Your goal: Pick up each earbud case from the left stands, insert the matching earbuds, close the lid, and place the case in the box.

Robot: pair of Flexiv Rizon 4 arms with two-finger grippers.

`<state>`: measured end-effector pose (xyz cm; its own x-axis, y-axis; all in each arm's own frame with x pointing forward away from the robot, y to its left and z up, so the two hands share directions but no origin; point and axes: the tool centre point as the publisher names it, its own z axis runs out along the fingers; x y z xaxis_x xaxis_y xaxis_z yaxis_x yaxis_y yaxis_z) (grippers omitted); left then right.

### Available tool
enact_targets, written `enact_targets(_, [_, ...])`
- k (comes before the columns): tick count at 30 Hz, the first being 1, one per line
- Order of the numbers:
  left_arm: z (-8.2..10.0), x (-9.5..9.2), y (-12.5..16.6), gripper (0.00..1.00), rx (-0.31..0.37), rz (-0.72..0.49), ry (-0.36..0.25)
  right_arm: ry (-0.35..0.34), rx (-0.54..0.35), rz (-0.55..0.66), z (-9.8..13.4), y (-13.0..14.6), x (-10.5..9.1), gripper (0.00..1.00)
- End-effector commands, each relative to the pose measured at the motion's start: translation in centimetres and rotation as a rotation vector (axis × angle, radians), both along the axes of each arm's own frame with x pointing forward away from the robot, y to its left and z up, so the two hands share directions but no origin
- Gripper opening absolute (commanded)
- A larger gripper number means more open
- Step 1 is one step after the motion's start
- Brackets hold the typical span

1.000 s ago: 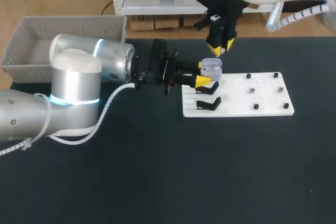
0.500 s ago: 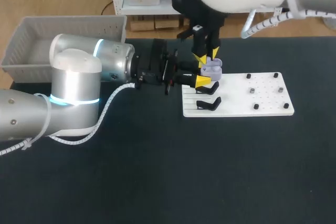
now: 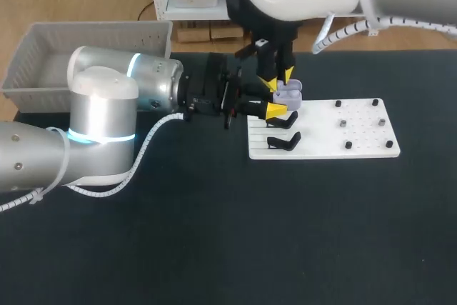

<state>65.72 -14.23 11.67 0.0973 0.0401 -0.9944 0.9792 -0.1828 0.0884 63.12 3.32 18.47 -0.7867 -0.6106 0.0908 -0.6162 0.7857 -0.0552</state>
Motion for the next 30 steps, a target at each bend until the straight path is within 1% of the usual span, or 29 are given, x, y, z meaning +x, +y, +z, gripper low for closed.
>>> enact_targets(1, [-0.1, -0.1, 0.0, 0.00, -0.002, 0.004, -0.002, 0.004, -0.007, -0.003, -0.4, 0.0, 0.3, 0.00])
enact_targets(20, [-0.1, -0.1, 0.0, 0.00, -0.002, 0.004, -0.002, 0.006, -0.029, -0.014, -1.6, -0.5, 0.8, 0.00])
enact_targets(30, [-0.1, -0.1, 0.0, 0.00, -0.002, 0.004, -0.002, -0.016, -0.029, -0.022, -1.9, -0.6, 1.1, 0.00])
